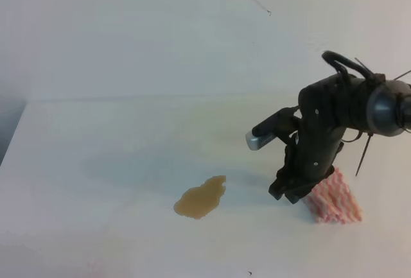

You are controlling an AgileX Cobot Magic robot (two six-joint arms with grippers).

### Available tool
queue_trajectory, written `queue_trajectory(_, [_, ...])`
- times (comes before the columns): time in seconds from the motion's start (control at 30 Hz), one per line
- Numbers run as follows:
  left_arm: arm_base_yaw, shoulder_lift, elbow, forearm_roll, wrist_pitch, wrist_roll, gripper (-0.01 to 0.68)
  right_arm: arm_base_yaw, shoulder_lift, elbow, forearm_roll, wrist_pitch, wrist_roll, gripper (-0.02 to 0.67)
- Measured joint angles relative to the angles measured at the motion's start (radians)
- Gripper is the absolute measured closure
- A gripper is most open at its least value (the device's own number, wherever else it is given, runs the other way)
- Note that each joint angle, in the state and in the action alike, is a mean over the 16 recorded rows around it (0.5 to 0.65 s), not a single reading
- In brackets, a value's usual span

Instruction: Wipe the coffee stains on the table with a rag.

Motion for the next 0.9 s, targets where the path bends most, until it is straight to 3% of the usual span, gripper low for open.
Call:
queue_trajectory(0.17, [0.0, 0.0, 0.0, 0.0, 0.0, 0.0, 0.672, 0.021, 0.03, -0.003, -0.057, -0.001, 0.051, 0.366])
queue_trajectory(0.6, [0.0, 0.0, 0.0, 0.0, 0.0, 0.0, 0.672, 0.023, 0.069, -0.019, -0.082, 0.012, 0.03, 0.625])
queue_trajectory(0.9, [0.0, 0.0, 0.0, 0.0, 0.0, 0.0, 0.672, 0.02, 0.084, -0.084, 0.056, 0.015, -0.064, 0.65])
